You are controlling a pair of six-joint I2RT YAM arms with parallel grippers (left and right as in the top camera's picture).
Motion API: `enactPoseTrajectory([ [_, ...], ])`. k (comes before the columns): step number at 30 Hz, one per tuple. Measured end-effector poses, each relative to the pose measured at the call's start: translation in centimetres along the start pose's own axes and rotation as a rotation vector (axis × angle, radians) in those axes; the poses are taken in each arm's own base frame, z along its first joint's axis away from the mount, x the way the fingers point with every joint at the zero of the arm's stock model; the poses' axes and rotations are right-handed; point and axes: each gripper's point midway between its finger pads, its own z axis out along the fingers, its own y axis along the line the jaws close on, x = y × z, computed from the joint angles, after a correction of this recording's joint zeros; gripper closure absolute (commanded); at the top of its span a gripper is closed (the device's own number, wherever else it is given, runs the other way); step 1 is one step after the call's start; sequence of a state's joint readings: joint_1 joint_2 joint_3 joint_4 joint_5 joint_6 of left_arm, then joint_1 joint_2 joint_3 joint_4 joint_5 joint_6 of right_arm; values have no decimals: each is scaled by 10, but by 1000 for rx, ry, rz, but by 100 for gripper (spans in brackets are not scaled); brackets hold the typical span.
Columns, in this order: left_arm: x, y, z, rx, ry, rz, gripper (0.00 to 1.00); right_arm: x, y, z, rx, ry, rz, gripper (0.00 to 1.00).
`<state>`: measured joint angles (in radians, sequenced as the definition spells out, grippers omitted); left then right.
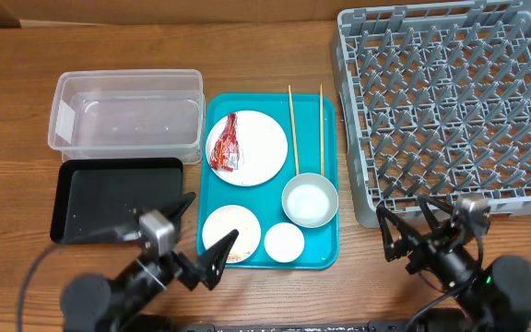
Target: Sort waste into correct bins and load items into the dishwasher
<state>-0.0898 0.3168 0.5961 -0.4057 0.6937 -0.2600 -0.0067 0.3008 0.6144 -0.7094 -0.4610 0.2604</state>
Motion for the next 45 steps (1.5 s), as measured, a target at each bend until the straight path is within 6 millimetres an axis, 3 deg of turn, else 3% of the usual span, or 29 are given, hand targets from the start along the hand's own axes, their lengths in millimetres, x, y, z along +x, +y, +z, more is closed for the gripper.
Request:
enactPoseTrajectory([
  [2,-3,-2,6,6,113,-93,0,-5,-2,0,50,87,26,0],
  [8,-24,-6,45,142,360,-340,0,-48,4,8,112,219,56,0],
  [12,-17,-6,62,242,441,-466,0,-56,4,13,123,261,71,0],
  [15,7,-6,74,275,555,-575,0,-52,1,17,132,293,88,0],
  [18,54,-16,83,206,747,-602,7,-45,-4,21,146,333,116,0],
  [21,101,-18,85,52,909,-495,15,-41,-7,24,155,359,135,0],
  [24,138,-9,86,-122,1021,-332,16,-35,-11,28,167,393,156,0],
  [28,173,9,92,-294,1112,-180,28,-31,-15,32,175,420,171,0],
  [33,207,35,106,-422,1183,-132,73,-26,-16,31,181,439,182,0],
  [36,217,38,116,-424,1185,-137,93,-26,-16,31,182,441,185,0],
  [41,217,32,111,-403,1221,-165,96,-26,-16,31,182,441,185,0],
  [45,197,25,102,-376,1277,-224,96,-26,-16,31,182,442,185,10],
])
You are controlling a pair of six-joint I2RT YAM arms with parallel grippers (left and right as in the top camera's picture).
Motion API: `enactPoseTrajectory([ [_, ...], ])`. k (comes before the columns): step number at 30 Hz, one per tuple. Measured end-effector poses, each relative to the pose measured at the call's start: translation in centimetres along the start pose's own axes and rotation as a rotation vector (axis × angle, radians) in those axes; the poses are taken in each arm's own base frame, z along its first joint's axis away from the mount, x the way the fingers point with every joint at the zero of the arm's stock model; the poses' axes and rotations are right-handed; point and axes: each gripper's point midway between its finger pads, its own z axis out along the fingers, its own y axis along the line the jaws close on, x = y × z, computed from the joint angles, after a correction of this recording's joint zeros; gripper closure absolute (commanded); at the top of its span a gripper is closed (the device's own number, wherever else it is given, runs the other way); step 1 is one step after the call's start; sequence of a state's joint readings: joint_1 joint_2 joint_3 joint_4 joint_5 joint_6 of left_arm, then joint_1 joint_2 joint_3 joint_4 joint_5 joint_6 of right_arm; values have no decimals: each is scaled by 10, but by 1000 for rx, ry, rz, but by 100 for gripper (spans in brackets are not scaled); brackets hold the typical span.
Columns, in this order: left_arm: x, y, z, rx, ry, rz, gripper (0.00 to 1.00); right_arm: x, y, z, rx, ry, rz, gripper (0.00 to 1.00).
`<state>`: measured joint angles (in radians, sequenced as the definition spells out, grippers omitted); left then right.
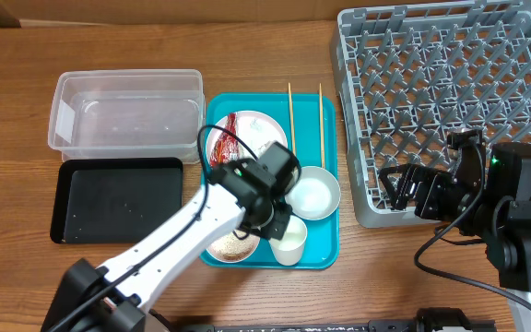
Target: Sort waste into correct bins and load items into the dishwasher
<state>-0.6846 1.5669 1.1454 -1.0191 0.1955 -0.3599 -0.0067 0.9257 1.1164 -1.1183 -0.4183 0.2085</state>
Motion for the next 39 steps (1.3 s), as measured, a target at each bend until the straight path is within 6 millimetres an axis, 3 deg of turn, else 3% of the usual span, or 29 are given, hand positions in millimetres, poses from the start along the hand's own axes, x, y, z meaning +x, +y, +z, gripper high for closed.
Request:
enactPoseTrajectory([
  [4,-16,-1,-40,122,-17,-16,96,1,0,0,0,2,2,14],
  [9,-46,-3,-92,445,-130,-37,96,7,5,0,-31,31,-14,18],
  [14,-64,-6,-143,801,-242,-51,96,17,44,-6,-267,73,-132,16],
  [20,-59,-29,-190,1122,-259,0,96,21,96,-22,-545,66,-285,10],
  [25,-54,-38,-206,1227,-248,23,96,20,136,-36,-728,30,-419,10],
  [30,-53,-40,-211,1262,-248,32,96,21,161,-39,-812,36,-451,11],
  [34,-53,-41,-214,1276,-259,52,96,30,176,-26,-850,108,-451,26],
  [39,-52,-41,-216,1282,-264,60,96,34,184,-6,-847,164,-427,30],
])
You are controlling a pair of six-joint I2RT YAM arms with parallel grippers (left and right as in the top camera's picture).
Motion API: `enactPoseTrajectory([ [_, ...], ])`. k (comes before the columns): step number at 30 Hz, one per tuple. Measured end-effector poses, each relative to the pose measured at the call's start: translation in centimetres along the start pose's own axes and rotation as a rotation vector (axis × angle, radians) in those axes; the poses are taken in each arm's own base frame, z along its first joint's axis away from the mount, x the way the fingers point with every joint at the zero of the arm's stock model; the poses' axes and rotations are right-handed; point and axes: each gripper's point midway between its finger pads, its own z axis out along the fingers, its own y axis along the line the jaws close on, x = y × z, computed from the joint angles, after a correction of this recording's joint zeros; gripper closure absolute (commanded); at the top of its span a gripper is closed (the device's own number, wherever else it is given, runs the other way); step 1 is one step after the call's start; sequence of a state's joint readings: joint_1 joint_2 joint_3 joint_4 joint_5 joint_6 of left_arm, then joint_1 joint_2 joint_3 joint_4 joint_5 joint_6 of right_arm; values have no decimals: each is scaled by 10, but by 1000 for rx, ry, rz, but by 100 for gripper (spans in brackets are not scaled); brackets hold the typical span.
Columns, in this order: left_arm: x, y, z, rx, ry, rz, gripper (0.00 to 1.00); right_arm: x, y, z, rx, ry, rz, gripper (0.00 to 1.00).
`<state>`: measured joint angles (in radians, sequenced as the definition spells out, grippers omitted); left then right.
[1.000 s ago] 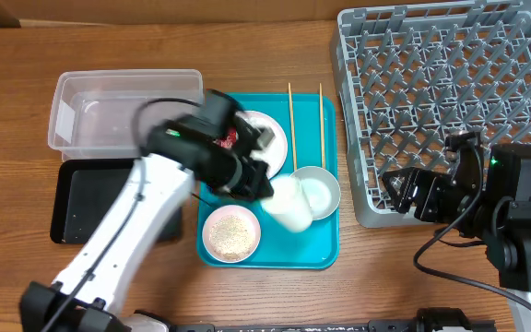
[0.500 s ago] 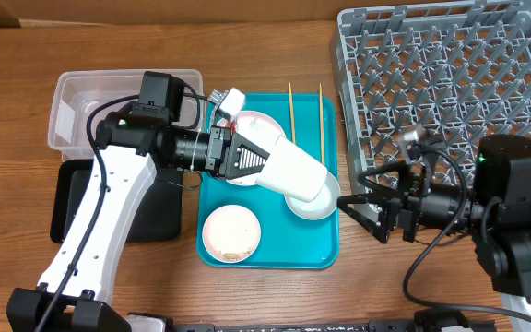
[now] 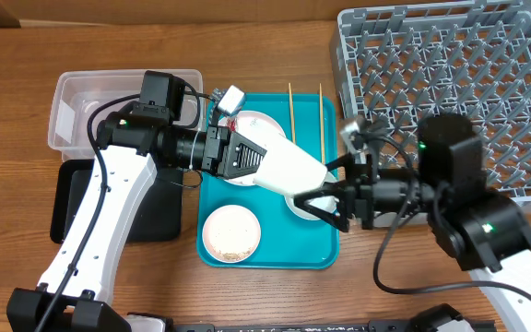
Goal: Sort waste into correct bins and load items into the dishwasher
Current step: 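Place the white cup upright in the grey dish rack with right gripper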
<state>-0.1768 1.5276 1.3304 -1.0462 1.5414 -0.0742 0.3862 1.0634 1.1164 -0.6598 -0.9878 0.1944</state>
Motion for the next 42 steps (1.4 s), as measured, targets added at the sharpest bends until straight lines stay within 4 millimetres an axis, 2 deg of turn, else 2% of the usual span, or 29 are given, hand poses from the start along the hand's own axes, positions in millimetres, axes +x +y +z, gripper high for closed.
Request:
enactPoseTrajectory([
  [2,0,0,0,0,0,0,96,-3,0,0,2,-9,-1,22],
  [5,0,0,0,-1,0,0,96,-9,1,0,1,-29,-25,21],
  [12,0,1,0,-7,-1,1,96,-11,-1,0,14,-37,-24,41],
  [16,0,2,0,-14,-1,11,72,-8,-6,0,42,-32,5,43],
  [19,0,13,0,-79,-5,-4,65,1,-20,-5,128,-21,61,43],
  [21,3,28,-2,-160,-6,-42,65,7,-38,-18,243,-32,117,43],
  [22,5,35,-4,-208,-6,-62,57,10,-47,-26,306,-39,147,43],
  [23,8,46,-6,-271,-4,-84,54,14,-58,-36,375,-49,180,43],
  [26,17,70,-15,-425,5,-140,53,28,-88,-74,622,-83,301,44],
  [29,22,91,-28,-579,12,-162,47,45,-109,-110,836,-110,419,44],
  [32,24,100,-49,-775,-14,-160,43,69,-128,-140,1027,-89,535,44],
  [35,22,89,-74,-986,-103,-106,33,84,-142,-148,1118,-33,610,44],
  [36,22,81,-83,-1054,-148,-76,14,88,-148,-149,1139,-7,633,44],
  [37,22,72,-90,-1114,-194,-48,0,93,-156,-149,1161,27,664,44],
  [40,28,38,-110,-1241,-348,33,0,107,-174,-144,1191,120,739,44],
  [42,33,24,-118,-1281,-411,72,0,115,-186,-139,1194,178,786,44],
])
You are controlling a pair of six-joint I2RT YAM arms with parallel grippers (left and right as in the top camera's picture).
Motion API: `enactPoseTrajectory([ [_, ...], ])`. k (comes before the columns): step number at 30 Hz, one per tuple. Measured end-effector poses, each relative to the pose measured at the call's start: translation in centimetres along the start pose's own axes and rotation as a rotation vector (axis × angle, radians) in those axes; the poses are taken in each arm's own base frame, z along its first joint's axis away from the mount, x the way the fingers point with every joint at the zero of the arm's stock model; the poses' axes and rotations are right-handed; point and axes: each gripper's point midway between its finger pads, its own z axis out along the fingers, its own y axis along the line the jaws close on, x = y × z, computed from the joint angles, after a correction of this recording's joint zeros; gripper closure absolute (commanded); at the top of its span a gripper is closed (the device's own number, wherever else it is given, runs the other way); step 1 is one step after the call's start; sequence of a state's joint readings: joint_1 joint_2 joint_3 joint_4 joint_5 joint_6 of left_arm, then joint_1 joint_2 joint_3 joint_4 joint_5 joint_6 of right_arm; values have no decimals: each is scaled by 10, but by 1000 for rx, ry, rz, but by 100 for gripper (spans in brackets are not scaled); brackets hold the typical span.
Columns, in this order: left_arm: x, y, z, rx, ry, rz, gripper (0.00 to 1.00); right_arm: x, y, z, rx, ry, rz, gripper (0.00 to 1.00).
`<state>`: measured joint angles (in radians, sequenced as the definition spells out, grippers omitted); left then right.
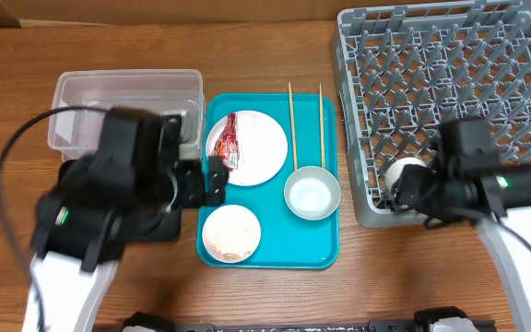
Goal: Sort waste into correct bins and load items into the dishwasher
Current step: 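Place the white cup upright in the grey dish rack with right gripper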
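A teal tray (270, 254) holds a white plate (261, 148) with a red wrapper (229, 138) on it, two chopsticks (293, 124), a metal bowl (312, 195) and a small soiled plate (231, 232). A white cup (402, 171) sits at the front left corner of the grey dish rack (450, 55), and my right gripper (409, 187) is shut on it. My left gripper (215, 180) is blurred at the tray's left edge, open and holding nothing.
A clear plastic bin (81, 111) stands left of the tray, with a black tray (72, 175) in front of it, mostly covered by my left arm. The table's near edge lies below the teal tray.
The white cup has gone from the left gripper over the tray to the right gripper at the rack's front left corner. The left arm has drawn back over the black tray.
Both arms rested at the table's front with the cup on the tray. Then the left gripper was at the cup. Then it held the cup over the tray, meeting the right gripper. Now the right gripper has the cup at the rack.
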<state>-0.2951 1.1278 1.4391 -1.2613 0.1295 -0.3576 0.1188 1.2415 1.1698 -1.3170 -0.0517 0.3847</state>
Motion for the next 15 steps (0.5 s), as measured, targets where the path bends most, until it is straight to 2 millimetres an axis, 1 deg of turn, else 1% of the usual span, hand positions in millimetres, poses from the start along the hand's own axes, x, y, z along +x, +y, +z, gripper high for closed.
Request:
enactPoseTrajectory([
  [1,-1,2,-7,-16,-31,-2,0,0,0,7,10,27,3,40],
  [3,-2,6,-14,-37,-62,-12,0,1,0,19,29,83,10,20],
  [6,-2,7,-13,-46,-63,-23,0,3,1,32,40,139,19,7],
  [7,-1,7,-12,-43,-52,-24,1,5,2,35,38,159,19,5],
  [9,0,5,-10,-33,-42,-24,7,5,3,37,35,167,20,5],
  [11,1,2,-9,-18,-32,-21,10,5,4,36,28,169,23,6],
  [14,3,-2,-8,-6,-21,-8,16,-1,9,31,12,149,21,7],
  [15,4,-3,-7,-2,-16,0,19,-5,11,27,0,133,19,8],
])
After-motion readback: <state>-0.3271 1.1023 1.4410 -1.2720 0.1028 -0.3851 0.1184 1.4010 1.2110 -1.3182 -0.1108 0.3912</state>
